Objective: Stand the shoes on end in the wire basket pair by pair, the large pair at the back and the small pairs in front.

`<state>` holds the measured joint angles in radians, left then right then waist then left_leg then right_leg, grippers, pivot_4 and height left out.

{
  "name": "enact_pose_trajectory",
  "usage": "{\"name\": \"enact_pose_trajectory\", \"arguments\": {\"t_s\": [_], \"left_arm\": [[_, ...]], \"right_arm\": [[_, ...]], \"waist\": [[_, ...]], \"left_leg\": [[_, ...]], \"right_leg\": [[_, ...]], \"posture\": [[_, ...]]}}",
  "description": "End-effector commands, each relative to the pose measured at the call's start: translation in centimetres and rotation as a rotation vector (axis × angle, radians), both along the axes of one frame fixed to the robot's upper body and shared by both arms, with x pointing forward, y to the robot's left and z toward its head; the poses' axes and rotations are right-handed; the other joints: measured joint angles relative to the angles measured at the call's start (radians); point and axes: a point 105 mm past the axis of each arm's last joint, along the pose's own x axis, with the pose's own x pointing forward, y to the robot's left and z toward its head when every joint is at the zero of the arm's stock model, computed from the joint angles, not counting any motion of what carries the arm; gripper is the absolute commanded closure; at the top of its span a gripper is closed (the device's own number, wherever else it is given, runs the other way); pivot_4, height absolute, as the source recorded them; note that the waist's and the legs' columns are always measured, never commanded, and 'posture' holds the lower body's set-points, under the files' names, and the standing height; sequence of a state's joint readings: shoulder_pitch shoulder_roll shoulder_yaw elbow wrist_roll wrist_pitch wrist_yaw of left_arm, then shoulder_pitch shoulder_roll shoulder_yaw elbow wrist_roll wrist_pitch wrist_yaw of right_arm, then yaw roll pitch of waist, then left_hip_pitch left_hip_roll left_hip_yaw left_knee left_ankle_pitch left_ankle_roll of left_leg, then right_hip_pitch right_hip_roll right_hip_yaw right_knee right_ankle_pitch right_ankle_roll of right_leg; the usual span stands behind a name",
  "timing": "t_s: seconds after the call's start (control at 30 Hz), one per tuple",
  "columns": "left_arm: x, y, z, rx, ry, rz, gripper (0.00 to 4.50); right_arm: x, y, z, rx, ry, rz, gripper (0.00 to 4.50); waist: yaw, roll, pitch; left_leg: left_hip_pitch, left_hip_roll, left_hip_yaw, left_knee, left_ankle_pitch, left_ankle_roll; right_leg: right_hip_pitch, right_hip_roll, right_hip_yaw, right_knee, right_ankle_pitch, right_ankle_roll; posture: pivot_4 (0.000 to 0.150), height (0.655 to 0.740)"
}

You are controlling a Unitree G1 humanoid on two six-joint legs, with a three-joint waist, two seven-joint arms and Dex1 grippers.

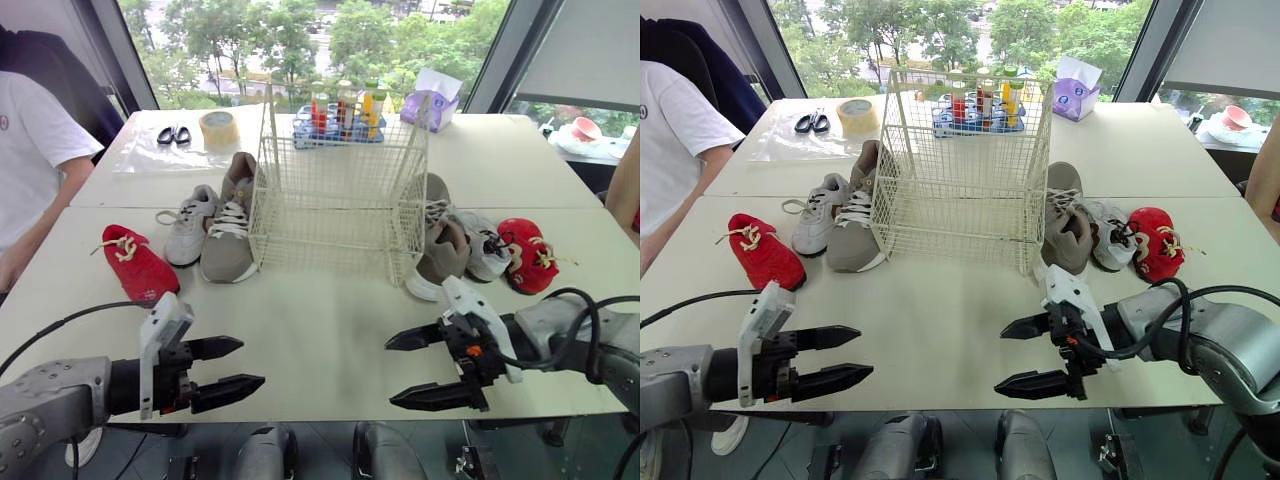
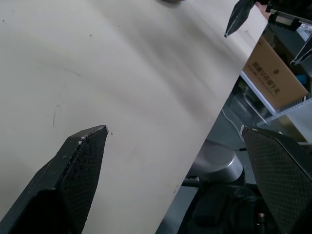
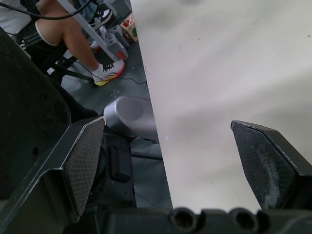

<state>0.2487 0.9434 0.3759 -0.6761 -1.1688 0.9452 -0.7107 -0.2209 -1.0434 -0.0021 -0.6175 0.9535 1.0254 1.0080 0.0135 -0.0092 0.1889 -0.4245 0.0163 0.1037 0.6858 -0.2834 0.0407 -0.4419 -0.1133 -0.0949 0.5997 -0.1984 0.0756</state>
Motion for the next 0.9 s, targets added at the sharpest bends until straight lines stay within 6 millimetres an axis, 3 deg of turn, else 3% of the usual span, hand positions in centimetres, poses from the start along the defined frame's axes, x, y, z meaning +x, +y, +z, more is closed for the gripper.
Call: {"name": "enact_pose_trajectory", "arguments": {"t_s": [0.03, 0.33, 0.43, 0.6, 0.67, 0.77, 0.9], "left_arm": [[-0.1, -0.3, 0.1, 0.009, -0.001, -0.029, 0.0], [0.4, -0.4, -0.3, 0.01, -0.011, -0.004, 0.0], [0.6, -0.4, -0.3, 0.022, -0.036, 0.014, 0.0], [1.1, -0.3, -0.1, -0.035, -0.029, 0.046, 0.0], [1.0, -0.2, -0.4, -0.059, 0.003, 0.06, 0.0], [2.0, -0.1, 0.8, -0.206, 0.009, 0.113, 0.0], [3.0, -0.3, 3.1, -0.171, -0.077, 0.052, 0.0]], "right_arm": [[0.2, 0.6, 1.0, 0.036, -0.059, 0.0, 0.03], [1.9, 0.6, 0.8, 0.002, -0.13, -0.06, 0.03], [2.5, 0.6, 0.5, -0.036, -0.251, -0.055, 0.03], [2.6, -0.2, 0.8, 0.0, -0.126, -0.045, 0.03], [2.5, -0.6, 1.6, 0.004, -0.121, -0.038, 0.03], [3.1, -1.9, 3.5, -0.032, -0.173, -0.06, 0.03], [3.6, -1.9, 9.5, 0.097, -0.261, -0.019, 0.03]], "waist": [[0.0, 0.0, 0.0], [0.0, 0.0, 0.0], [0.0, 0.0, 0.0], [0.0, 0.0, 0.0], [0.0, 0.0, 0.0], [0.0, 0.0, 0.0], [-0.001, 0.0, 0.0]], "left_leg": [[0.0, 0.0, 0.0, 0.0, 0.0, 0.0], [0.0, 0.0, 0.0, 0.0, 0.0, 0.0], [0.0, 0.0, 0.0, 0.0, 0.0, 0.0], [0.0, 0.0, 0.0, 0.0, 0.001, -0.001], [0.001, 0.0, 0.0, 0.0, 0.001, -0.001], [0.001, 0.0, 0.0, 0.0, 0.001, 0.0], [0.001, 0.0, 0.0, 0.002, 0.001, 0.0]], "right_leg": [[0.0, 0.0, 0.0, 0.0, 0.0, 0.0], [0.0, 0.0, 0.0, 0.0, 0.0, 0.0], [0.0, 0.0, 0.0, 0.0, 0.0, 0.0], [0.001, 0.0, 0.0, 0.0, 0.0, 0.0], [0.0, 0.0, 0.0, 0.001, 0.0, 0.0], [0.0, 0.0, 0.0, 0.001, 0.0, 0.0], [0.001, 0.0, 0.0, 0.003, 0.0, 0.0]], "posture": [[0.15, 0.74], [0.15, 0.74], [0.15, 0.74], [0.15, 0.74], [0.15, 0.74], [0.15, 0.74], [0.15, 0.74]]}}
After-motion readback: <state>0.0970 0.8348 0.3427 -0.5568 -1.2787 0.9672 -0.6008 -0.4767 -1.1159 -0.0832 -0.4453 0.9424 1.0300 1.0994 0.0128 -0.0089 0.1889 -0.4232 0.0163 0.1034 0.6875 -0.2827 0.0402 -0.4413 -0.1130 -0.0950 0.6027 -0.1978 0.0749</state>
